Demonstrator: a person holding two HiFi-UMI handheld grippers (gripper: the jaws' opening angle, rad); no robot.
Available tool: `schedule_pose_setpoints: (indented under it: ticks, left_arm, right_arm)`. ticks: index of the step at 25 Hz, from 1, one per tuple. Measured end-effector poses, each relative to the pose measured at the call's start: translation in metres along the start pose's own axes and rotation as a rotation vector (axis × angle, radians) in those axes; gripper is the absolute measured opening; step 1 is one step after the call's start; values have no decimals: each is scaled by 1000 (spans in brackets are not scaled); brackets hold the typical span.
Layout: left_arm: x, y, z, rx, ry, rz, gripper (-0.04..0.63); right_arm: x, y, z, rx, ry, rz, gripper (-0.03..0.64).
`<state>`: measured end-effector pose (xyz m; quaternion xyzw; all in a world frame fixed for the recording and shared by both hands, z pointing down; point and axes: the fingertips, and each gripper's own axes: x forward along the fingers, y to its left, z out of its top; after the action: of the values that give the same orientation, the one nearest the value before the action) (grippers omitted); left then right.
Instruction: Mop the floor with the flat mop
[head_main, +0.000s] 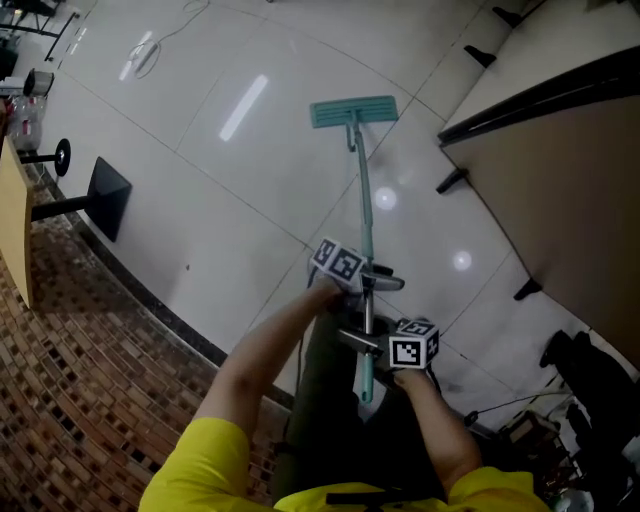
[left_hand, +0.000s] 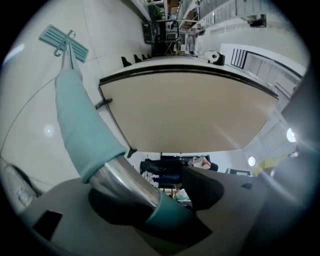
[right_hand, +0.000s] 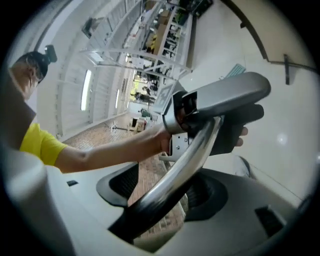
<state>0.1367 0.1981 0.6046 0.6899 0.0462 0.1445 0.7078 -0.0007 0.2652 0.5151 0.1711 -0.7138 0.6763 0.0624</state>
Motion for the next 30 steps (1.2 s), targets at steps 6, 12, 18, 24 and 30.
schedule_pose_setpoints:
  ticks: [6,12,18,24,30]
  left_arm:
    - [-38,24,165,44,-27,40,257]
    - [-46,-11,112,-17,-36,29,265]
    - [15,-78,-78,-111,-54,-133,264]
    - [39,-58,-81,-90,-19,-119,270]
    - [37,-11,61,-7,6,-116,270]
  right_arm:
    - [41,-26,164,-68,-98,32,288]
    - [29,13,109,-11,-16,44,299]
    - [-29,77,-71,129,49,8,301]
    - [-37,49,-73,118,35,-11,293]
    - [-20,-28,55,25,-49,-53,290]
